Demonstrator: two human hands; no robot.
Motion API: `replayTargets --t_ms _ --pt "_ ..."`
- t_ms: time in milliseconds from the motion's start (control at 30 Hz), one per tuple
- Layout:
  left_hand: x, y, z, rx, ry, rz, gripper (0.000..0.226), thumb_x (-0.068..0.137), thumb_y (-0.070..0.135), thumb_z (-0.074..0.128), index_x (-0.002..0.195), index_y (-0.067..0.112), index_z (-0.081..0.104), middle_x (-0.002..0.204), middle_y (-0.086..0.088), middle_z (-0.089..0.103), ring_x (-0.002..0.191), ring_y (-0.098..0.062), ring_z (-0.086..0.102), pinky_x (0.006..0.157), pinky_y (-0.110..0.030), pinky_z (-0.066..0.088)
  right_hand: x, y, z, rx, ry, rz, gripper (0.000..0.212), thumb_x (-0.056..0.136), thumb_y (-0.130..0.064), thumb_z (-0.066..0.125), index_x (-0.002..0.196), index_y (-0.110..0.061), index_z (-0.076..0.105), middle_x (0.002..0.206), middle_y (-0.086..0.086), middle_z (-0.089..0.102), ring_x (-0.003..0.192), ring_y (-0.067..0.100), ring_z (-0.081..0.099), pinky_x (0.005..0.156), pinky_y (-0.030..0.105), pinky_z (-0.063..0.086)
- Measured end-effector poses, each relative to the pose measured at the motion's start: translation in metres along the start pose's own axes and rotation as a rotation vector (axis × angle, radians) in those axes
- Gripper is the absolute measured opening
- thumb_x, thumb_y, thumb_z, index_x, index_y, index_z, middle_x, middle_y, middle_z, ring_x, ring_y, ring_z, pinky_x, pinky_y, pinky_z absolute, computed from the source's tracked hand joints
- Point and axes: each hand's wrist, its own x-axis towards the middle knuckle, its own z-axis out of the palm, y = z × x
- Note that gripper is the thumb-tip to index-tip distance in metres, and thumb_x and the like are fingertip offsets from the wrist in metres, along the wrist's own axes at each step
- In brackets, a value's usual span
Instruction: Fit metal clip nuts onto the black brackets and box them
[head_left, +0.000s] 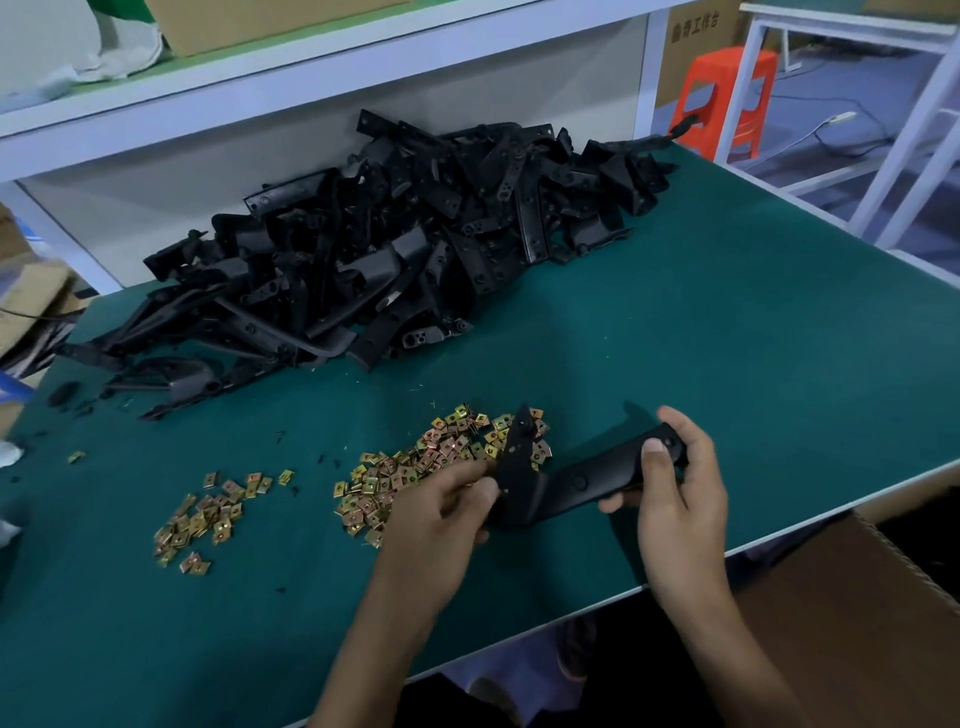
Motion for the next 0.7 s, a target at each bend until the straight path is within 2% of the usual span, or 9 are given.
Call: replayTargets --t_ms 100,200,267,367,433,600,700 --pt "0.003 -0.001 -0.008 -0.112 -0.036 -0.086 0.016 0.095 0.018 0.067 0.090 0.025 0.081 0.085 0.007 0.077 0.075 -0.001 0.068 0.063 -0.018 0.053 -0.001 -0.001 0.000 0.009 -0.022 -0.012 0.030 0.109 -0.021 0.046 0.122 -0.048 0.052 0.072 -0.014 0.068 0.054 0.019 0.068 0.068 0.031 0.054" --pt "0.007 0.000 -0.013 -0.251 0.079 -0.111 0.018 0.099 0.012 0.061 0.088 0.011 0.076 0.073 -0.001 0.074 0.062 -0.007 0.063 0.056 -0.020 0.053 -0.001 0.001 0.000 0.028 -0.016 -0.018 0.029 0.109 -0.021 0.045 0.126 -0.043 0.052 0.067 -0.011 0.067 0.053 0.019 0.067 0.068 0.035 0.054" --pt "0.011 0.000 -0.020 -0.356 0.175 -0.111 0.016 0.100 0.012 0.060 0.091 0.008 0.073 0.074 -0.003 0.074 0.062 -0.010 0.063 0.056 -0.021 0.054 0.000 0.001 -0.001 0.049 -0.002 -0.008 0.028 0.110 -0.019 0.044 0.128 -0.039 0.052 0.069 -0.012 0.066 0.052 0.020 0.066 0.069 0.040 0.055" --pt "0.010 0.002 -0.020 -0.366 0.113 -0.098 0.015 0.095 0.019 0.067 0.087 0.019 0.079 0.079 0.004 0.073 0.071 -0.006 0.065 0.065 -0.023 0.055 0.001 -0.001 0.000 0.036 -0.022 -0.011 0.031 0.109 -0.020 0.044 0.123 -0.047 0.053 0.072 -0.011 0.065 0.053 0.020 0.067 0.068 0.035 0.055" --pt "0.005 0.003 -0.011 -0.373 0.074 -0.108 0.017 0.093 0.018 0.068 0.085 0.026 0.081 0.081 0.005 0.074 0.074 -0.006 0.067 0.067 -0.023 0.056 0.001 -0.001 0.000 0.049 -0.020 -0.006 0.031 0.109 -0.019 0.045 0.122 -0.046 0.053 0.073 -0.011 0.064 0.052 0.019 0.067 0.067 0.033 0.055" --pt "-0.001 0.002 -0.004 -0.402 0.045 -0.154 0.014 0.093 0.015 0.069 0.088 0.020 0.081 0.085 0.001 0.076 0.071 -0.007 0.066 0.061 -0.022 0.054 0.001 -0.002 0.000 0.054 -0.014 0.005 0.026 0.109 -0.015 0.044 0.129 -0.031 0.053 0.070 -0.014 0.062 0.050 0.018 0.065 0.062 0.024 0.052" --pt "-0.002 0.002 -0.005 -0.448 0.036 -0.173 0.011 0.092 0.014 0.069 0.095 0.013 0.079 0.080 -0.001 0.073 0.067 -0.006 0.062 0.058 -0.021 0.052 0.000 -0.004 -0.001 0.056 -0.014 0.006 0.027 0.109 -0.015 0.044 0.126 -0.034 0.053 0.071 -0.014 0.064 0.050 0.018 0.066 0.062 0.022 0.052"
